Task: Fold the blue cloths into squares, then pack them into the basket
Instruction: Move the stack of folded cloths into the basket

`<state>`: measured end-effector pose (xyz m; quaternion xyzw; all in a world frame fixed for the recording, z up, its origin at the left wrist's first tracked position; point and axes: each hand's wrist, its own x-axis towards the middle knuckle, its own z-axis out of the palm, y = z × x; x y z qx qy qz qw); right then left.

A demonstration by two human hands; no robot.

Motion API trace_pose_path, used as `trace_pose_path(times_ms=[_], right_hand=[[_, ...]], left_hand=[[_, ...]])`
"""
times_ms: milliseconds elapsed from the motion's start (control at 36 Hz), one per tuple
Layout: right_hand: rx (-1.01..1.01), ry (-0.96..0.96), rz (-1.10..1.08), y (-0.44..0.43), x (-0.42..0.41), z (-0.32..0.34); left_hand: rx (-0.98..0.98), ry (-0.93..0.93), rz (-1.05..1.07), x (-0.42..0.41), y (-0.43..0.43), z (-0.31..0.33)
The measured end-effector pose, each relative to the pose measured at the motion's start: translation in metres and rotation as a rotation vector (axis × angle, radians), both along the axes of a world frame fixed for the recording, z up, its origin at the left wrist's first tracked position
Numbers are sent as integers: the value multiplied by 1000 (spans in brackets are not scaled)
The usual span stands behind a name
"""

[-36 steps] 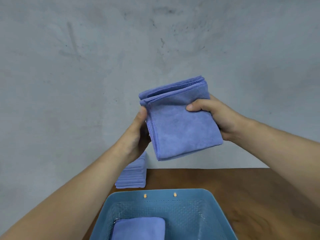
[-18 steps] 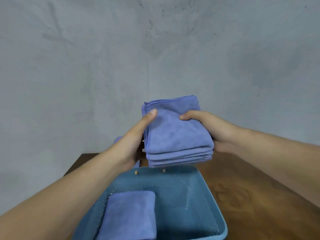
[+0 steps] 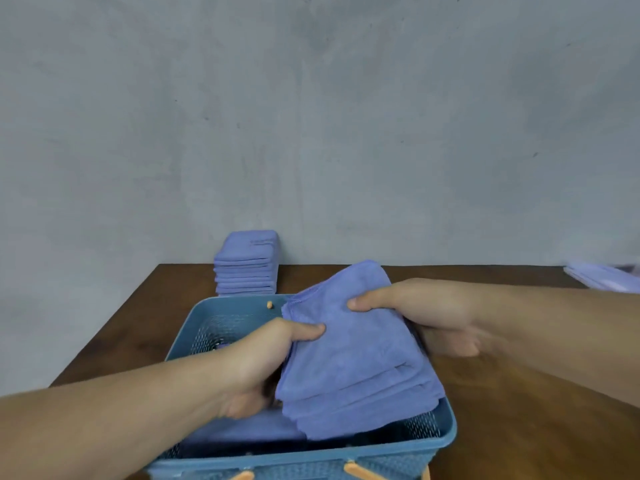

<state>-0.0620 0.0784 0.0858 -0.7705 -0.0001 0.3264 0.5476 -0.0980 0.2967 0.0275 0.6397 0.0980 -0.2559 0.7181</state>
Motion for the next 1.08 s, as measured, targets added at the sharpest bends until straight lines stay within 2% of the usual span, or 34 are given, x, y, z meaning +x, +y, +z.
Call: trace_pose_path(times_ms=[139,194,278,361,472,528,722,778,889,944,972,1083], right_hand=[[-77,-70,-58,4,8,-9],[-108,-178,-54,6,6,-7],[-326,-591,-1,6,-3,15],[-433,-967,300,6,-11,38],[-738,-933,717,13,-10,27],[-835,-944,852,20,-9,13],[-1085,-927,984,33,-4,-3],[-1121,-891,1001,35,0,-10],[-1175,-806,1041,35,6,-36],[-1192,-793,1038,35,7,-45],[-1187,-788,1036,34,7,-47],[-1193,-814,1078,34,10,-41]], left_hand=[[56,22,-6,0,-3,-9],[74,30,2,0,-4,-14],[103,43,-19,4,-5,-20],[105,57,-28,6,-7,-26],[75,47,-64,9,-7,-33],[86,27,-72,10,-7,-35],[107,-51,-209,12,5,-35],[211,-114,-239,12,18,-28],[684,-396,-304,8,39,-8],[916,-545,-410,1,46,-1],[1004,-561,-505,-2,48,0],[1258,-436,-815,-11,56,-12]])
